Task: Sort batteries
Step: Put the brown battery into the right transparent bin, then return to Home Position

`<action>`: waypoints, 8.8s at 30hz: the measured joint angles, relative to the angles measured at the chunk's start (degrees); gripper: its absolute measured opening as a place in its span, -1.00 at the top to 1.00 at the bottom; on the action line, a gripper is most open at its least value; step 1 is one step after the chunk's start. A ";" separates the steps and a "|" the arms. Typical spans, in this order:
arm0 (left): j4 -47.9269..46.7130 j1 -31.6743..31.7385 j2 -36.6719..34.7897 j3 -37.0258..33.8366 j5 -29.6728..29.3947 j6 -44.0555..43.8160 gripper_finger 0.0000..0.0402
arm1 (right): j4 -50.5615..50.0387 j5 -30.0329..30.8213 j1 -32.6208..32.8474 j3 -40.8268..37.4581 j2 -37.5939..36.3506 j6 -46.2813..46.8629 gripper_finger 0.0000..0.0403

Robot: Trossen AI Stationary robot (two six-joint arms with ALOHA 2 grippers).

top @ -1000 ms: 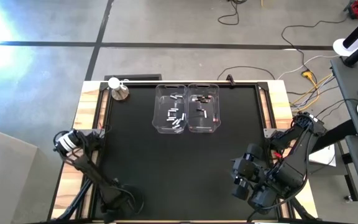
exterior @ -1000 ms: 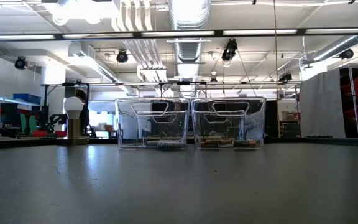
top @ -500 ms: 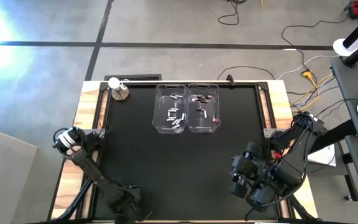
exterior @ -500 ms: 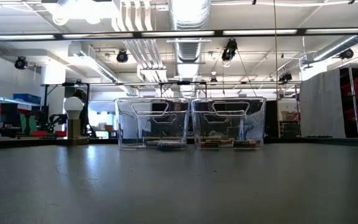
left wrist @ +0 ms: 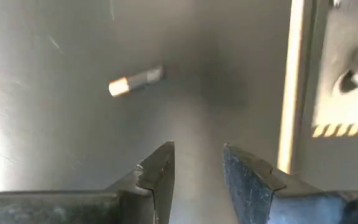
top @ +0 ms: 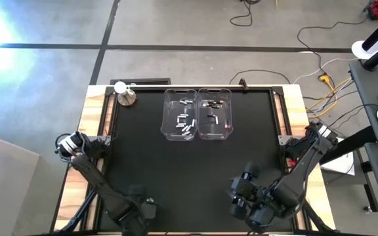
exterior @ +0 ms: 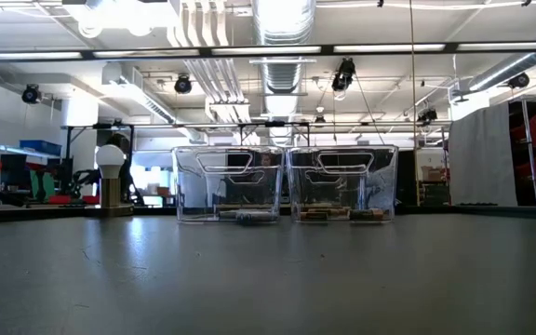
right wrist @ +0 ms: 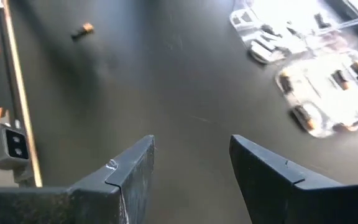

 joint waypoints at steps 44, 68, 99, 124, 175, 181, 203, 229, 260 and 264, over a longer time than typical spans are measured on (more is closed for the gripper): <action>9.51 -6.98 -36.89 -28.05 -34.70 -12.17 0.42 | 13.32 -28.87 -17.84 -4.60 19.40 33.47 -0.01; 15.81 -9.37 -28.52 -28.01 -34.78 -22.27 0.42 | 26.23 -42.67 -25.11 -19.89 18.88 25.43 0.31; 34.63 -4.25 -25.92 -29.27 -43.78 -20.00 0.42 | 31.50 -34.44 -25.11 -22.04 18.92 27.06 0.84; 69.29 -2.77 -23.22 -54.66 -42.21 -38.75 0.42 | 35.00 -26.80 -33.14 -4.30 17.75 7.23 0.87; 17.79 -2.81 -29.15 -26.56 -36.82 -48.11 0.42 | 16.06 -45.79 -73.36 -11.01 17.06 -75.92 0.87; 15.10 -2.75 -33.14 -26.28 -41.04 -47.56 0.42 | 18.96 -48.08 -73.26 -12.64 17.06 -73.61 0.86; 14.75 -2.75 -55.22 -26.28 -48.76 -7.51 0.42 | 23.04 -44.89 -69.02 -11.19 -1.12 -59.60 0.07; 22.52 14.31 -64.05 -36.11 -58.19 16.99 0.42 | 58.15 -42.05 -50.57 -33.70 -31.89 -64.42 0.05; 67.82 63.02 -53.21 -37.76 -28.62 54.52 0.42 | 74.23 -42.52 -50.44 -89.11 -96.64 -50.78 0.05; 72.66 62.98 -56.06 -42.05 -28.66 54.05 0.42 | 73.89 -44.01 -50.46 -89.24 -96.03 -51.37 0.05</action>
